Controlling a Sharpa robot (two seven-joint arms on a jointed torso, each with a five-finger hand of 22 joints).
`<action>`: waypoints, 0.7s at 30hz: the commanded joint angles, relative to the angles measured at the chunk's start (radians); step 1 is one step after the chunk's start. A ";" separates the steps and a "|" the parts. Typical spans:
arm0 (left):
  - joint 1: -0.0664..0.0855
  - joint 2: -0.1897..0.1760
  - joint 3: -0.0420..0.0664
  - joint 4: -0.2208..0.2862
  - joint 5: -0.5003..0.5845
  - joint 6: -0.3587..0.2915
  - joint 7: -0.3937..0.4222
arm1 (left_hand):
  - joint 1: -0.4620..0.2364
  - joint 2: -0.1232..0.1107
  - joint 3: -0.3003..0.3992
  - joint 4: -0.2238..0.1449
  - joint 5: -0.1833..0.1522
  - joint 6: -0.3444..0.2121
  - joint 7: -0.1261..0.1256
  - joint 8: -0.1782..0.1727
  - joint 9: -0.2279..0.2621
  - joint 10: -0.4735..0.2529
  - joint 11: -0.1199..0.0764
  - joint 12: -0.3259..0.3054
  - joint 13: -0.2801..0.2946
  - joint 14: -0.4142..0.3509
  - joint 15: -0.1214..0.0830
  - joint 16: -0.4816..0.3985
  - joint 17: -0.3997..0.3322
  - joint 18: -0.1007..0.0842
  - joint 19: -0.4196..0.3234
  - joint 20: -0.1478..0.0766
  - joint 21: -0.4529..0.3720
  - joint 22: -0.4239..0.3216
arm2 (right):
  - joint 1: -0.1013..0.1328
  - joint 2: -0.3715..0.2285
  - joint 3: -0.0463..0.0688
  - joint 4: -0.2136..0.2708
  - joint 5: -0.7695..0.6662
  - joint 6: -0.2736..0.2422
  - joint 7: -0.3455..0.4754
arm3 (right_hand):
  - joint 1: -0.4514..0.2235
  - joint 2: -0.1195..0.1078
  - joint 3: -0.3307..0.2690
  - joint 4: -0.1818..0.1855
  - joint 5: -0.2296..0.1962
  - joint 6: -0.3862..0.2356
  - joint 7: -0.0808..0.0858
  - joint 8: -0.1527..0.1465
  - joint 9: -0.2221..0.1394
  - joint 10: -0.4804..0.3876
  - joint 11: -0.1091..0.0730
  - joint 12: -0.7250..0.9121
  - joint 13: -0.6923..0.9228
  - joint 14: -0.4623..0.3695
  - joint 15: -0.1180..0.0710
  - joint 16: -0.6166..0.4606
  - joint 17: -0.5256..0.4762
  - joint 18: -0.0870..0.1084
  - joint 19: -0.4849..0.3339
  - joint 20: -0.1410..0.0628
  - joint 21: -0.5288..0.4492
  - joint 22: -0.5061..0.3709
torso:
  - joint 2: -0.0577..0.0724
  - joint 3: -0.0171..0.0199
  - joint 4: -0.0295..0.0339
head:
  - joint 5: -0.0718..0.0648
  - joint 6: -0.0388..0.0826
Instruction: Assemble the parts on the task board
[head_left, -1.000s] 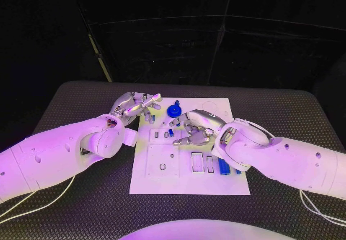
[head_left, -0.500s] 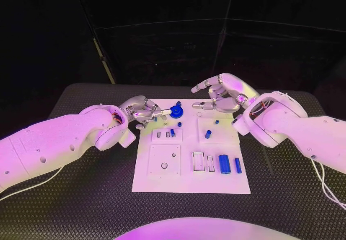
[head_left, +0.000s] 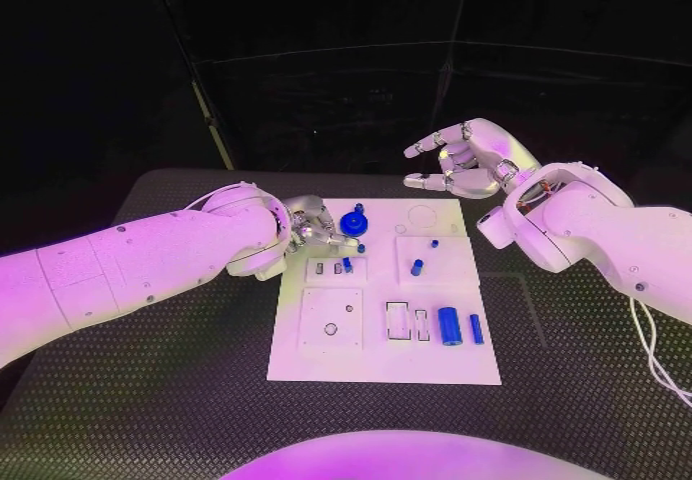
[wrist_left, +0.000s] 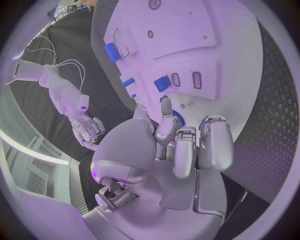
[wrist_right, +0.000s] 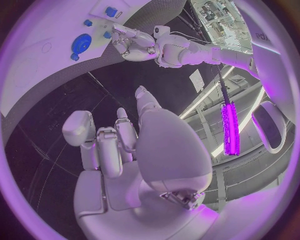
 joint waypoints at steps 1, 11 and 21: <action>0.015 0.020 -0.013 -0.019 -0.073 0.059 -0.065 | -0.016 -0.001 -0.008 -0.001 -0.006 -0.009 -0.001 0.008 0.006 0.006 -0.003 0.004 0.002 0.104 -0.009 0.003 0.263 -0.020 0.006 0.000 0.006 0.003 | 0.002 0.003 0.001 -0.002 0.025 -0.005 -0.001 | -0.001 0.008 -0.007 0.001 0.005 0.006 0.000 0.004 0.000 0.004 0.000 0.002 -0.003 0.086 -0.007 -0.003 0.175 -0.007 0.000 -0.002 -0.001 -0.001 | -0.002 0.0010 0.0012 | 0.003 -0.002; 0.030 0.070 -0.034 -0.060 -0.084 0.109 -0.078 | -0.019 0.006 -0.007 -0.003 -0.007 -0.017 0.000 0.013 0.013 0.002 -0.002 0.001 -0.003 0.104 -0.009 0.003 0.263 -0.020 0.003 0.000 0.005 0.000 | 0.003 0.011 0.002 -0.009 0.025 -0.004 -0.007 | -0.003 0.008 -0.008 0.001 0.008 0.004 0.000 0.004 -0.001 0.004 0.000 0.001 -0.004 0.086 -0.007 -0.003 0.175 -0.006 -0.001 -0.002 -0.001 -0.003 | -0.001 -0.0010 0.0004 | 0.006 -0.005; 0.032 0.091 -0.036 -0.068 -0.095 0.146 -0.082 | -0.013 0.011 -0.004 -0.005 -0.006 -0.021 0.000 0.017 0.019 0.004 -0.002 0.005 0.002 0.104 -0.008 0.003 0.263 -0.021 0.005 0.000 0.008 0.006 | 0.003 0.018 0.002 -0.019 0.025 -0.001 -0.012 | -0.005 0.008 -0.011 0.002 0.011 0.002 0.001 0.004 -0.002 0.002 0.000 -0.001 -0.006 0.085 -0.007 -0.004 0.173 -0.006 -0.002 -0.003 -0.002 -0.006 | 0.000 -0.0023 0.0008 | 0.006 -0.009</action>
